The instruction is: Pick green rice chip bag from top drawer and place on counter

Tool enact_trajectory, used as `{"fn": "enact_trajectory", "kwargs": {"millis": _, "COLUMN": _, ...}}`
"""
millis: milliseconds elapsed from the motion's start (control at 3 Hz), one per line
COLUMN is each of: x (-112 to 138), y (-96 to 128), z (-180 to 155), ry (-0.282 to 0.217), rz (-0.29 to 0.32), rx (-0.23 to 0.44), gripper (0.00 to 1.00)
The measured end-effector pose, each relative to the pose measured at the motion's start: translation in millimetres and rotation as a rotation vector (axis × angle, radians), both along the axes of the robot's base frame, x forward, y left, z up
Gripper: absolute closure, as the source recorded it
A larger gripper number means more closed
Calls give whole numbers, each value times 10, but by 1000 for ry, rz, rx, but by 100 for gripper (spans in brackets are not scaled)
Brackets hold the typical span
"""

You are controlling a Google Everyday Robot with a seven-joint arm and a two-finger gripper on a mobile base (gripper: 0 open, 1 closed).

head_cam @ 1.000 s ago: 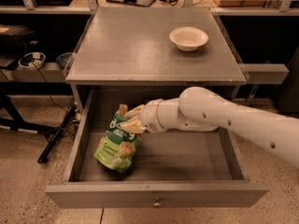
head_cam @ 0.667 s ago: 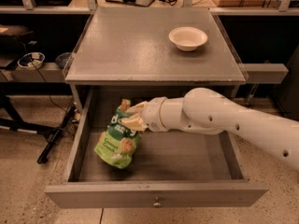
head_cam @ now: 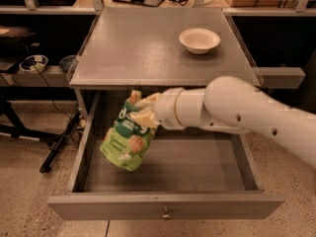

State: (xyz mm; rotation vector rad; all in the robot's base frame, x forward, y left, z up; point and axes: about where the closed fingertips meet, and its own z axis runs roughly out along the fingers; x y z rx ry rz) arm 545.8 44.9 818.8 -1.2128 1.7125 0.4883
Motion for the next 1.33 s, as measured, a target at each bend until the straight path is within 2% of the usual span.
{"fn": "enact_trajectory", "kwargs": {"millis": 333, "x": -117, "y": 12, "z": 362, "ry": -48, "rz": -1, "rx": -28, "gripper": 100}}
{"fn": "enact_trajectory", "kwargs": {"millis": 667, "x": -117, "y": 13, "z": 363, "ry": -49, "rz": -2, "rx": -28, "gripper": 100}}
{"fn": "enact_trajectory", "kwargs": {"millis": 1000, "x": -84, "y": 99, "z": 482, "ry": -76, "rz": -12, "rx": -28, "gripper": 100}}
{"fn": "enact_trajectory", "kwargs": {"millis": 1333, "x": 36, "y": 123, "z": 1095, "ry": -207, "rz": -59, "rx": -1, "gripper": 100}}
